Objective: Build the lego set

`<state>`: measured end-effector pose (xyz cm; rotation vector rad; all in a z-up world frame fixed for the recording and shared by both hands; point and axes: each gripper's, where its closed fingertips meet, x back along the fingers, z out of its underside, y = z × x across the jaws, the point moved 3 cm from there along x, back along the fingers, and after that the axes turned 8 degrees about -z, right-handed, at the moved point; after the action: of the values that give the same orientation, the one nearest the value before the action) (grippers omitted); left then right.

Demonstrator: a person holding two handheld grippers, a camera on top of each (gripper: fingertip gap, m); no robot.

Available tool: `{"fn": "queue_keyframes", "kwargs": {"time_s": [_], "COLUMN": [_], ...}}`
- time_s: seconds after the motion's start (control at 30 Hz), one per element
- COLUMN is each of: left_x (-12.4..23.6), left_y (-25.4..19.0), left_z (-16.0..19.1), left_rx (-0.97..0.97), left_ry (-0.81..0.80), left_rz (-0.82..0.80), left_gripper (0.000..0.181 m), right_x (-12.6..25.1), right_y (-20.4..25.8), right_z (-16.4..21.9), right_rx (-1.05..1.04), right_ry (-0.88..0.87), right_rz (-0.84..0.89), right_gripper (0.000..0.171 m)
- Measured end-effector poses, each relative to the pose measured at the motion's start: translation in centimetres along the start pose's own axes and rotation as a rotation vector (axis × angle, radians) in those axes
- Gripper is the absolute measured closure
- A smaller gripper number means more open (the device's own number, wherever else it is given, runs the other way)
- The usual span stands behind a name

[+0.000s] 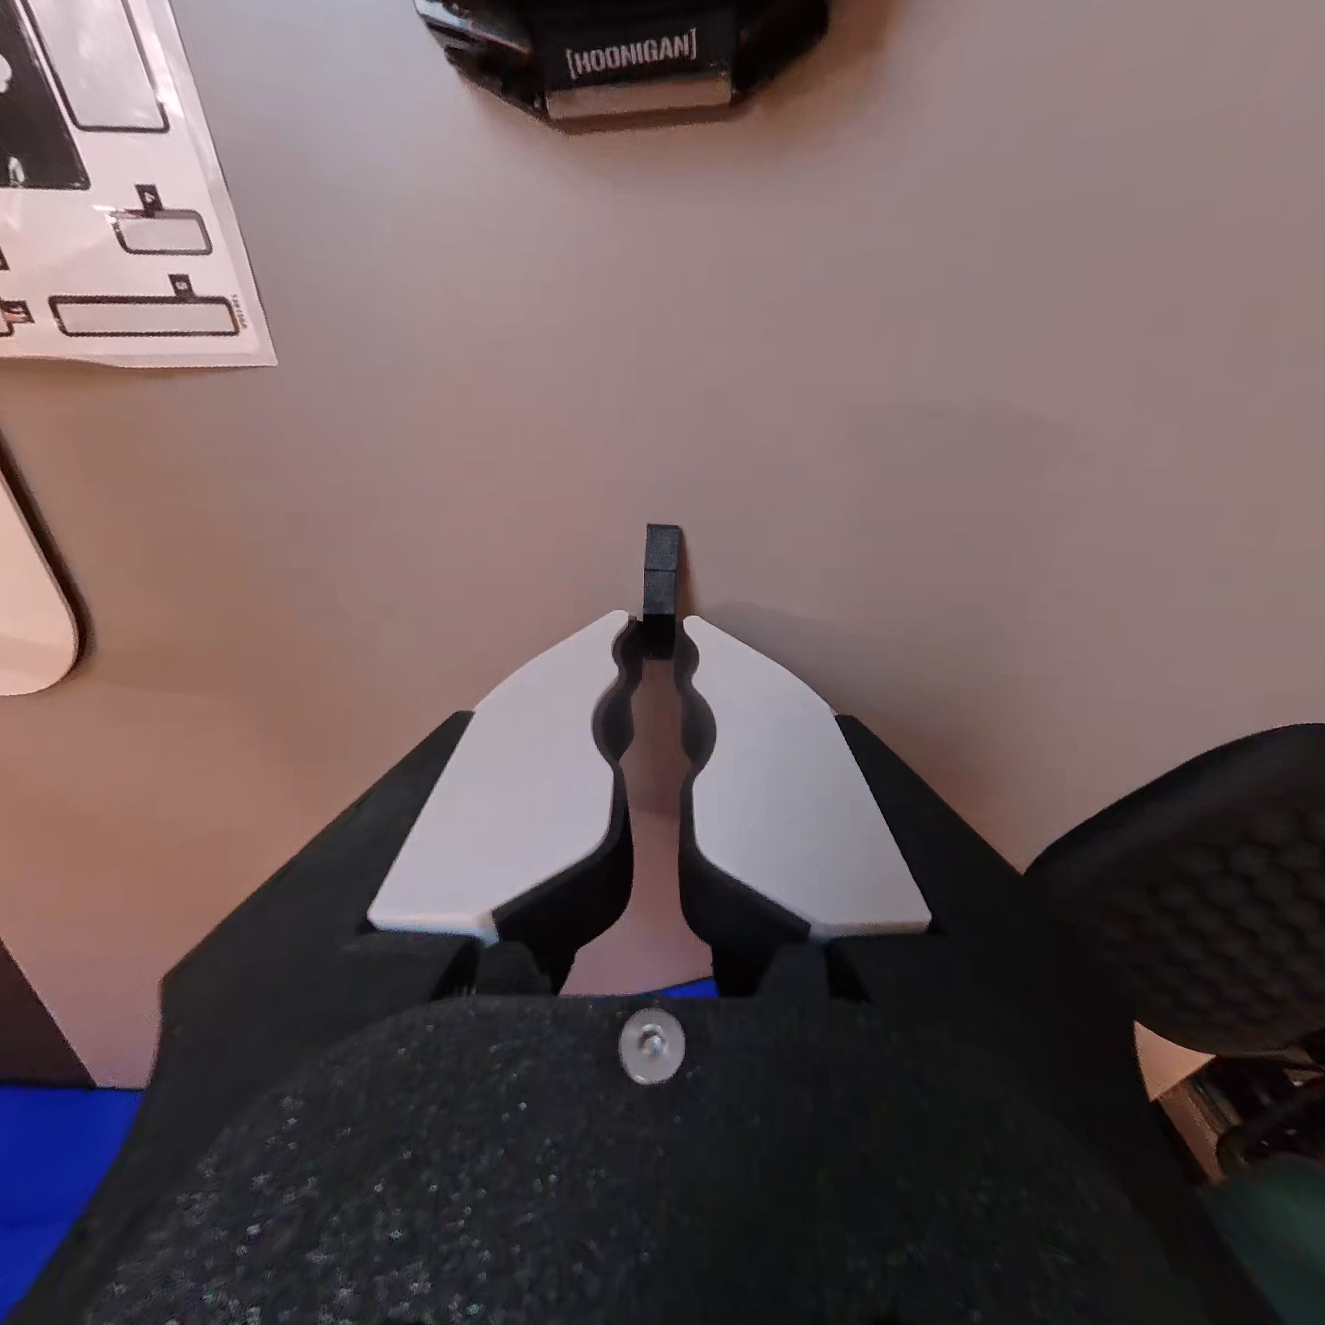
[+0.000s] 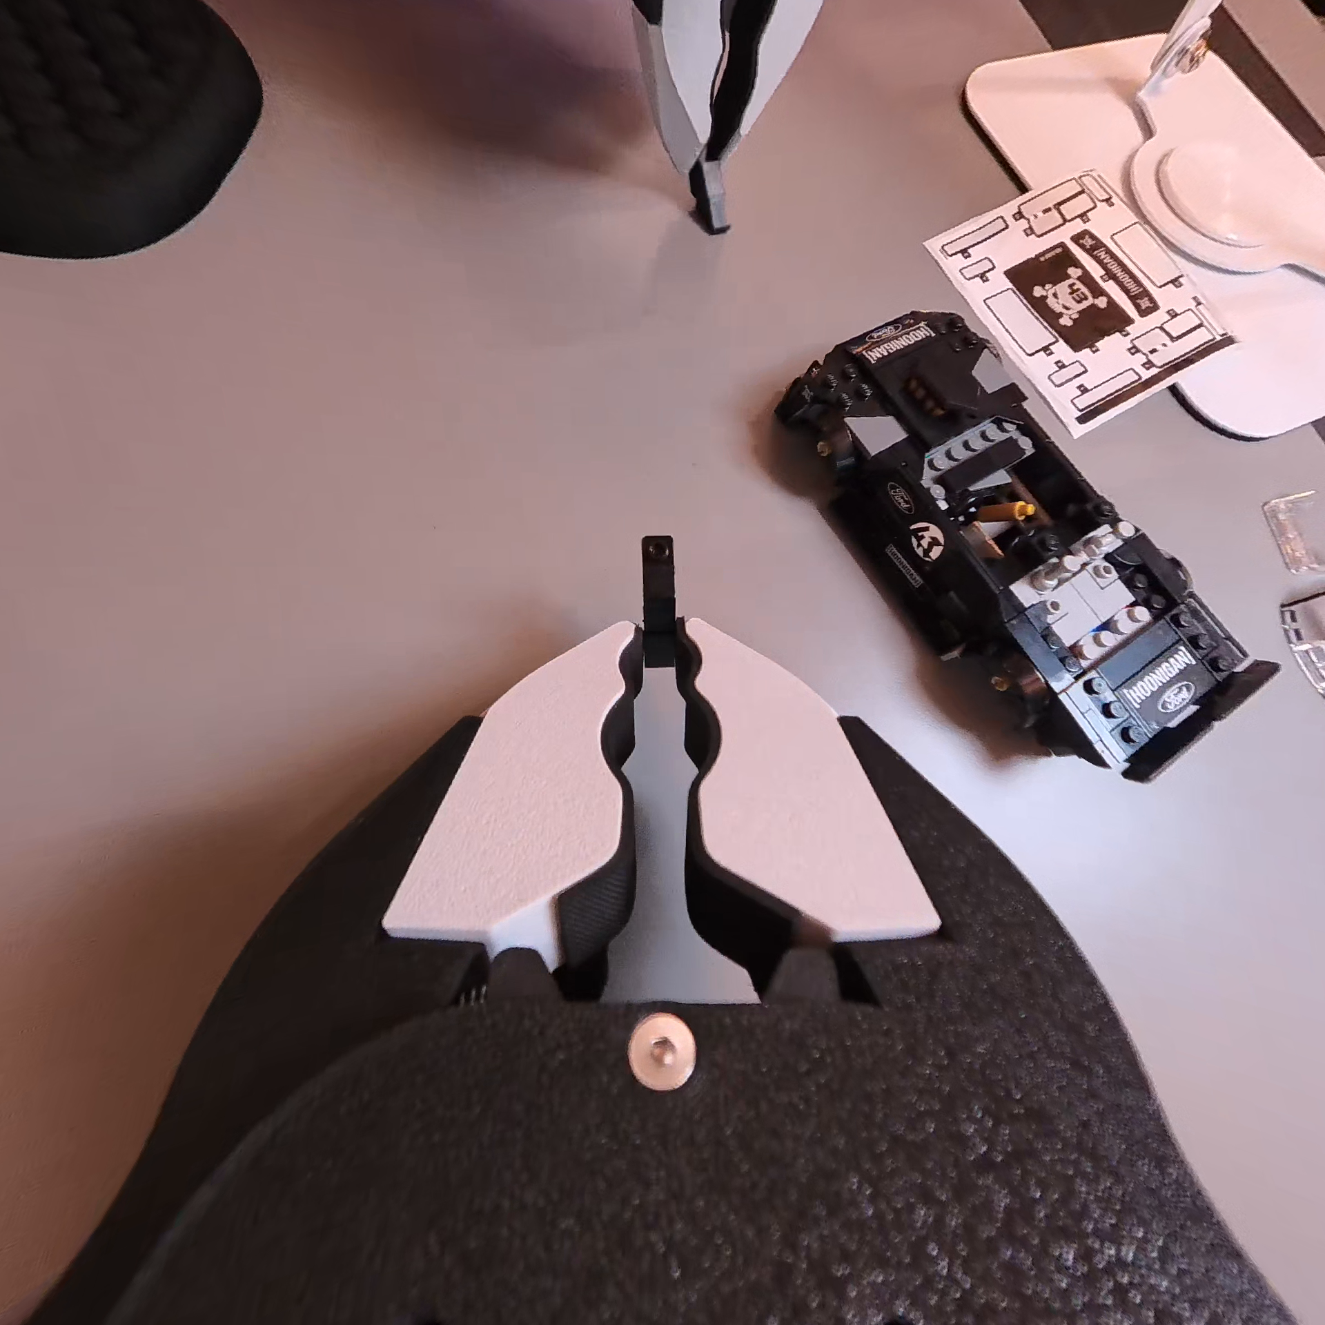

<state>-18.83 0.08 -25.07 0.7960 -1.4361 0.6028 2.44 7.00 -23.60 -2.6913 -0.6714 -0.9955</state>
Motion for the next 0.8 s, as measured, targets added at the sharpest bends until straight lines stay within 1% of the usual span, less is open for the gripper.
{"fn": "queue_keyframes", "kwargs": {"time_s": [0.37,0.47,0.53,0.67,0.73,0.8], "left_x": [0.6,1.8,3.3,6.3,6.8,6.4], "left_y": [0.1,0.5,0.5,-1.0,-2.6,-4.1], "left_z": [0.2,-0.3,-1.4,-3.4,-3.6,-3.2], "left_rx": [0.013,0.034,0.094,0.242,0.312,0.368], "left_ry": [-0.067,-0.129,-0.268,-0.655,-0.822,-0.899], "left_rz": [-0.022,-0.099,-0.175,-0.315,-0.314,-0.288], "left_gripper": [0.165,0.167,0.167,0.170,0.170,0.170], "right_x": [-0.5,0.1,1.5,5.8,7.5,8.5], "right_y": [0.1,-0.5,-1.6,-5.2,-6.7,-7.7], "right_z": [0.3,0.9,2.0,6.2,7.9,9.3], "right_rx": [-0.008,-0.016,-0.039,-0.108,-0.141,-0.150], "right_ry": [0.012,0.043,0.072,0.127,0.133,0.159], "right_rz": [-0.014,0.006,0.027,0.098,0.116,0.122], "right_gripper": [0.163,0.163,0.163,0.163,0.163,0.163]}}
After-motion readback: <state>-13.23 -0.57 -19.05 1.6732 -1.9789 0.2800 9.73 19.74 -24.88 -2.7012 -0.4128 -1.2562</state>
